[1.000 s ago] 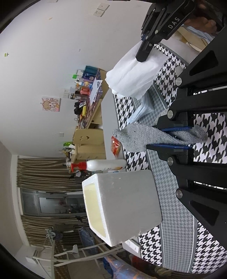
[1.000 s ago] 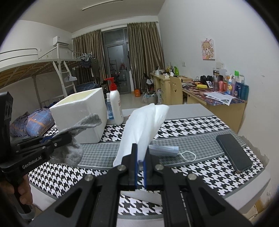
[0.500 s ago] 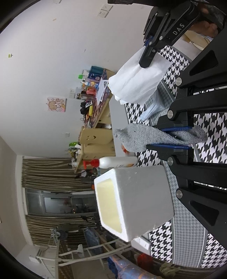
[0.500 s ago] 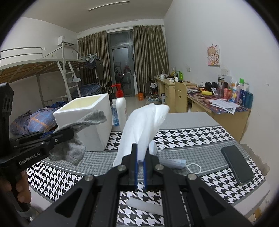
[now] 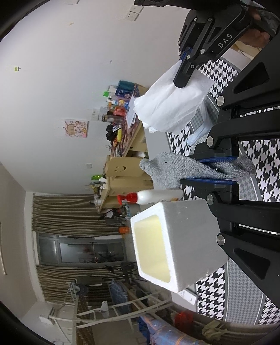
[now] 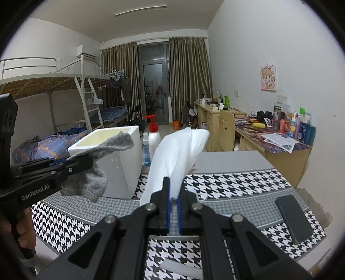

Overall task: Organize soft objects
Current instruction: 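Lift the sock and cloth and carry both toward the white foam box, then open the left gripper to drop the sock into the box while the right gripper holds the cloth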

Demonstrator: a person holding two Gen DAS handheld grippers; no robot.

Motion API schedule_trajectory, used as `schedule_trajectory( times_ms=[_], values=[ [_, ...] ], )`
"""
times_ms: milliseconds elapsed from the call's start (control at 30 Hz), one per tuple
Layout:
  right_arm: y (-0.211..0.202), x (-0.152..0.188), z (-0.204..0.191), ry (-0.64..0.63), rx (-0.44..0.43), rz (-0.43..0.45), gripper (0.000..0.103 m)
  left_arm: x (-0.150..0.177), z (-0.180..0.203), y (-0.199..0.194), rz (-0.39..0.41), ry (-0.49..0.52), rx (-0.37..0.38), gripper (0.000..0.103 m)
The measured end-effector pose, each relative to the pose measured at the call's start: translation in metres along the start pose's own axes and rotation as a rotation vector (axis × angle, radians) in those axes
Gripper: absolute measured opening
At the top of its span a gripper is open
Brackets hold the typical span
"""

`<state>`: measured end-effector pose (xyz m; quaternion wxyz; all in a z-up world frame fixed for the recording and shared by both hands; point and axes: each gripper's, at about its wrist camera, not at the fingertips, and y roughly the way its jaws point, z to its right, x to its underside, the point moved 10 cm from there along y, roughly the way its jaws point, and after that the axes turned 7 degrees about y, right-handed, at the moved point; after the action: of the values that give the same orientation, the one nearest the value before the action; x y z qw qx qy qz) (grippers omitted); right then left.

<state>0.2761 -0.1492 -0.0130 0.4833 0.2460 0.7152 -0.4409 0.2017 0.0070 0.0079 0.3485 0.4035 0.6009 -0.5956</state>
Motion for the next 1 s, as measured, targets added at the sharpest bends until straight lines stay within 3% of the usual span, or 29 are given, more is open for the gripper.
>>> schedule_trajectory(
  times_ms=[1000],
  values=[
    [0.021,-0.049,-0.02,0.006,0.022,0.069,0.007,-0.049,-0.04,0.011,0.059,0.022,-0.056,0.013]
  ],
)
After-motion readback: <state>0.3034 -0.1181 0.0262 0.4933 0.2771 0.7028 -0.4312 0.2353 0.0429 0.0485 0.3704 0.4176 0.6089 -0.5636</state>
